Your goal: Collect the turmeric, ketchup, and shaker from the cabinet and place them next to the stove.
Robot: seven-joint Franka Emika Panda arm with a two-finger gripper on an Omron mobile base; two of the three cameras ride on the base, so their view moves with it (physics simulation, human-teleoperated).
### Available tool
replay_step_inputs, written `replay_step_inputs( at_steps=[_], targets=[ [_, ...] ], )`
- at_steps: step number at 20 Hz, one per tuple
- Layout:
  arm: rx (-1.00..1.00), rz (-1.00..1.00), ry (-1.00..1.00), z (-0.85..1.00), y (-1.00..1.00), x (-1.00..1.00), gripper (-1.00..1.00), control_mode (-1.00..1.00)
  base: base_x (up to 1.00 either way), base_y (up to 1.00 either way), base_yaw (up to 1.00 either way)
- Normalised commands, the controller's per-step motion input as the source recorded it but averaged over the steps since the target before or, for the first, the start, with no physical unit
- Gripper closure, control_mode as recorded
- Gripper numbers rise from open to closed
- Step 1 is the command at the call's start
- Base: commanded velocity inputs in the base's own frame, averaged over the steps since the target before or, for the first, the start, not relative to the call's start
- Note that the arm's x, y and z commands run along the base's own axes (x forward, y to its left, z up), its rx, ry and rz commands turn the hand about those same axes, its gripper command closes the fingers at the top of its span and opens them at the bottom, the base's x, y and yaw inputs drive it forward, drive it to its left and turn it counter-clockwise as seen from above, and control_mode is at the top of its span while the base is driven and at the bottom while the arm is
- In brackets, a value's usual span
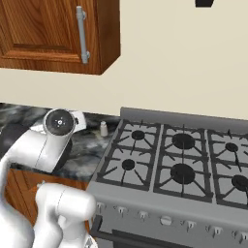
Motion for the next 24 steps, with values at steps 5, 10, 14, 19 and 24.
replay_step_inputs(
  at_steps=[5, 10, 14, 19, 24],
  targets=[
    [0.0, -0.21, 0.02, 0.31, 0.3, -1.0, -1.0, -1.0, 0.0, 0.0, 0.0],
    [-0.02, -0.2, 0.0, 0.14, 0.26, -0.93, -1.0, -1.0, 0.0, 0.0, 0.0],
    [-0.03, -0.08, 0.0, -0.25, 0.04, -0.69, -1.0, -1.0, 0.0, 0.0, 0.0],
    [0.0, 0.0, 0.0, -0.29, -0.02, -0.52, -1.0, -1.0, 0.0, 0.0, 0.0],
    [0.0, 0.02, -0.01, -0.21, 0.0, -0.57, -1.0, -1.0, 0.0, 0.0, 0.0]
  ],
)
